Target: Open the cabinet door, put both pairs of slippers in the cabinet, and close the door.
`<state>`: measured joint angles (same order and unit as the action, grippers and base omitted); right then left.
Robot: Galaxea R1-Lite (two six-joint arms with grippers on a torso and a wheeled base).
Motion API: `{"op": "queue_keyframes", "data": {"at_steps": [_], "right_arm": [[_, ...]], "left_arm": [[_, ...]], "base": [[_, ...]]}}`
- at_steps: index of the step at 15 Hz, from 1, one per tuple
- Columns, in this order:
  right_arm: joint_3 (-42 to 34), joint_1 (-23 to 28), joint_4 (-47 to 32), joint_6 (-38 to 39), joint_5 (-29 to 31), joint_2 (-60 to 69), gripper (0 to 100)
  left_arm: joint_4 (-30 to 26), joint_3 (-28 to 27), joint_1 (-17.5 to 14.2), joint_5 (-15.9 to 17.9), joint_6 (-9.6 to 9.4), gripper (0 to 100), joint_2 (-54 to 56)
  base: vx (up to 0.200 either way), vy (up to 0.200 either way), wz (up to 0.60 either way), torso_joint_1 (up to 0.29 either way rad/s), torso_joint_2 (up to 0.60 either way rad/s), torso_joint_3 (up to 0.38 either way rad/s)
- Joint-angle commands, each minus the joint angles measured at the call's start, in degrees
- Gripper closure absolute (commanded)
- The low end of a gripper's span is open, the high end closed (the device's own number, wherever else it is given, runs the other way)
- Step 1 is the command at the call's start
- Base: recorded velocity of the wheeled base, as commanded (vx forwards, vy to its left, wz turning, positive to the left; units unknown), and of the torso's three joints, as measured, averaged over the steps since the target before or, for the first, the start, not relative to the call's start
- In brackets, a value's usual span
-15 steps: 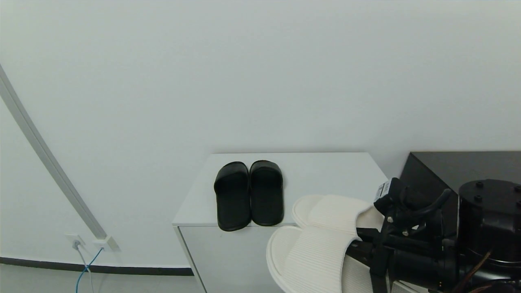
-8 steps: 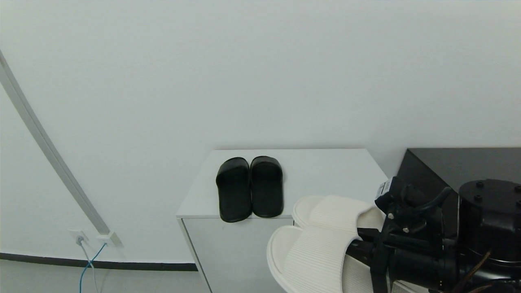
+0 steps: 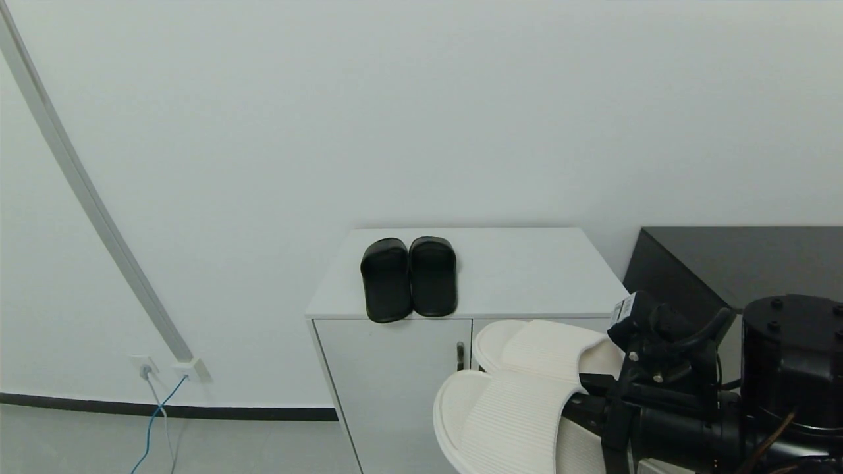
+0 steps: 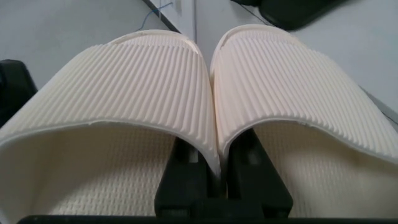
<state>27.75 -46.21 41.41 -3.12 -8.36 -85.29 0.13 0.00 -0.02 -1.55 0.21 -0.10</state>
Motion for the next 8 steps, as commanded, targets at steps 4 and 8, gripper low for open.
{"op": "queue_keyframes", "data": {"at_steps": [4, 8], "right_arm": [[-1.0, 0.0, 0.0, 0.0, -0.3, -0.4, 100], [-1.6, 0.0, 0.2, -0.4, -0.4, -1.0, 100]], "left_arm": [[0.0, 0.0, -0.1, -0.1, 0.06, 100, 0.0], [0.0, 0.0, -0.1, 0.0, -0.03, 100, 0.0]], "base": [[0.0, 0.0, 0.0, 0.0, 0.0, 0.0], [0.0, 0.0, 0.0, 0.0, 0.0, 0.0]]}}
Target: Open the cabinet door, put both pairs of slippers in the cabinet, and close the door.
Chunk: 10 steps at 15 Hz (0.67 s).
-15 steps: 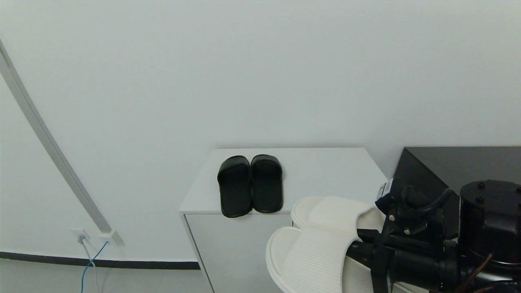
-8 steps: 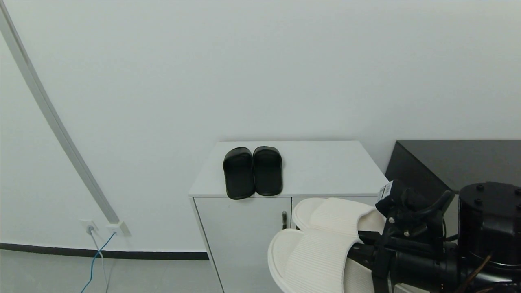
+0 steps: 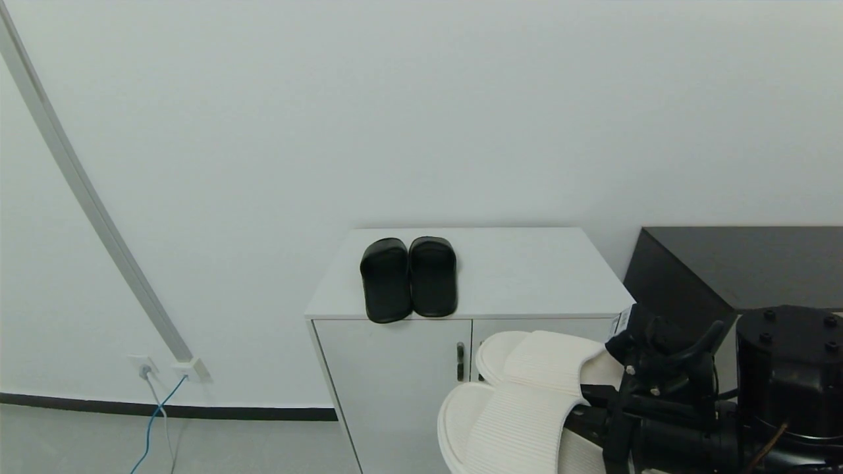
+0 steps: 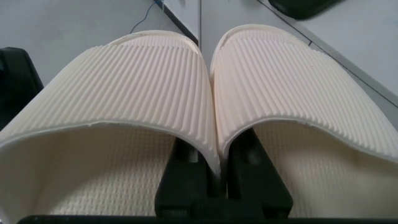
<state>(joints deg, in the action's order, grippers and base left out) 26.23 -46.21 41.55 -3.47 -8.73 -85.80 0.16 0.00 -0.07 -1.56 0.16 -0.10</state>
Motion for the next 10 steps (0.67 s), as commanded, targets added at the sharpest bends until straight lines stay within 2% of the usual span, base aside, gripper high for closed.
{"op": "queue_keyframes", "data": {"at_steps": [1, 5, 6, 10], "right_arm": [[0.0, 0.0, 0.1, 0.0, -0.1, -0.5, 100], [-0.1, 0.0, 0.0, -0.1, 0.0, -0.3, 100], [-0.1, 0.0, 0.0, -0.1, 0.0, -0.3, 100], [-0.6, 0.0, 0.1, -0.4, 0.1, -0.2, 100]], "left_arm": [[0.0, 0.0, 0.0, 0.0, 0.02, 100, 0.0], [0.0, -0.1, 0.0, 0.2, 0.11, 100, 0.0], [0.0, -0.1, 0.0, 0.2, 0.19, 0, 0.0], [0.0, -0.1, 0.0, 0.1, 0.28, 0, 0.0]], "base": [[0.0, 0.0, 0.0, 0.0, 0.0, 0.0], [0.0, 0.0, 0.0, 0.0, 0.0, 0.0], [0.0, 0.0, 0.0, -0.061, 0.14, 0.08], [0.0, 0.0, 0.0, -0.146, 0.36, 0.201]]}}
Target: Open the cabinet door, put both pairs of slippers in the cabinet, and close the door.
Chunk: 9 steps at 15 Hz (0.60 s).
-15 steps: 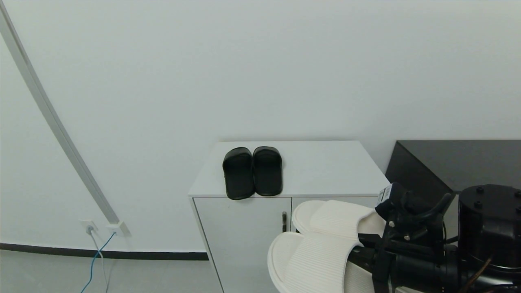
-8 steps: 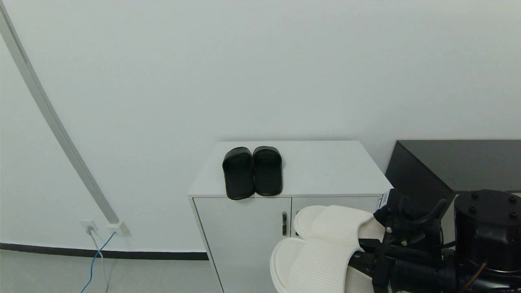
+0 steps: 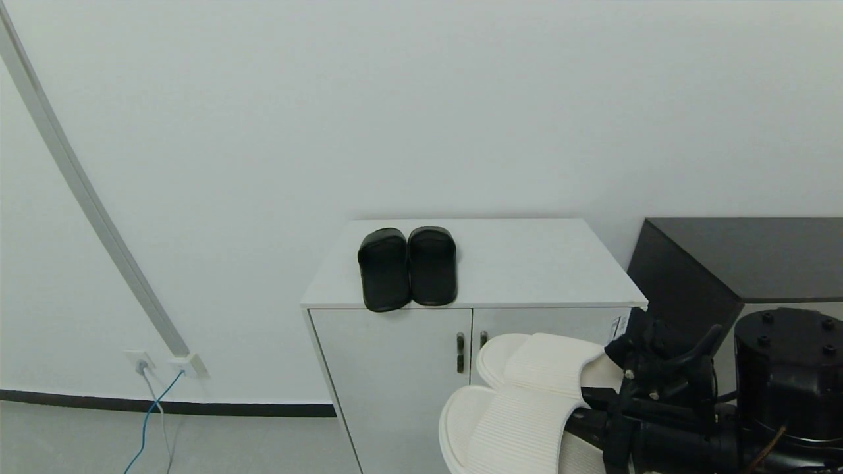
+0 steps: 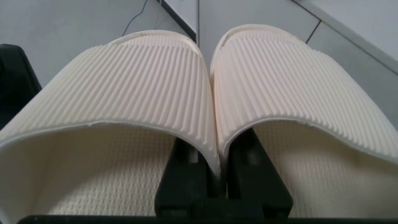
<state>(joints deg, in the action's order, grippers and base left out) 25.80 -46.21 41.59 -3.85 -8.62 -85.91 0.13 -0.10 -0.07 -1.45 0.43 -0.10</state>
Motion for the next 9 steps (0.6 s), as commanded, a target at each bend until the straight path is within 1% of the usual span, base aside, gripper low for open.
{"op": "queue_keyframes", "data": {"at_steps": [1, 9], "right_arm": [[0.0, 0.0, 0.1, 0.0, 0.0, 0.0, 100], [-0.1, -0.1, 0.1, -0.1, 0.1, 0.0, 100]], "left_arm": [[0.0, 0.0, 0.0, 0.0, 0.01, 0, 0.0], [0.0, 0.0, 0.0, 0.0, -0.08, 0, 0.0]], "base": [[0.0, 0.0, 0.0, -0.178, 0.43, 0.246], [0.0, 0.0, 0.0, -0.222, 0.54, 0.315]]}}
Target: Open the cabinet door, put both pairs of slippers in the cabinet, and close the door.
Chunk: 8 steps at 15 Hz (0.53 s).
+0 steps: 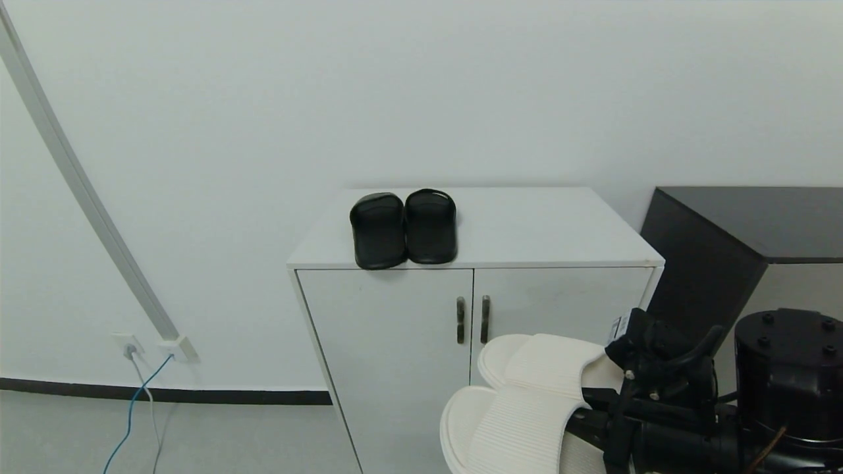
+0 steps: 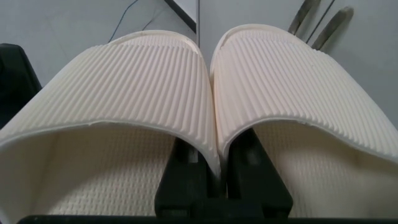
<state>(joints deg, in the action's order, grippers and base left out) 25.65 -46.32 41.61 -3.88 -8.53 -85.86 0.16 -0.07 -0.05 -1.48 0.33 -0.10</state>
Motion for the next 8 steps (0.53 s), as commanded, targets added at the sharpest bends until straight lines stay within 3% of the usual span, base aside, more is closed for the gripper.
{"op": "queue_keyframes", "data": {"at_steps": [1, 8], "right_arm": [[0.0, 0.0, 0.1, -0.1, 0.0, 0.0, 100], [-0.1, 0.0, 0.1, -0.8, 0.1, -0.2, 100]], "left_arm": [[0.0, 0.0, 0.0, 0.0, 0.02, 0, 0.0], [0.0, 0.1, 0.0, 0.0, 0.11, 0, 0.0]], "base": [[0.0, 0.0, 0.0, -0.212, 0.53, 0.325], [0.0, 0.0, 0.0, -0.176, 0.5, 0.322]]}}
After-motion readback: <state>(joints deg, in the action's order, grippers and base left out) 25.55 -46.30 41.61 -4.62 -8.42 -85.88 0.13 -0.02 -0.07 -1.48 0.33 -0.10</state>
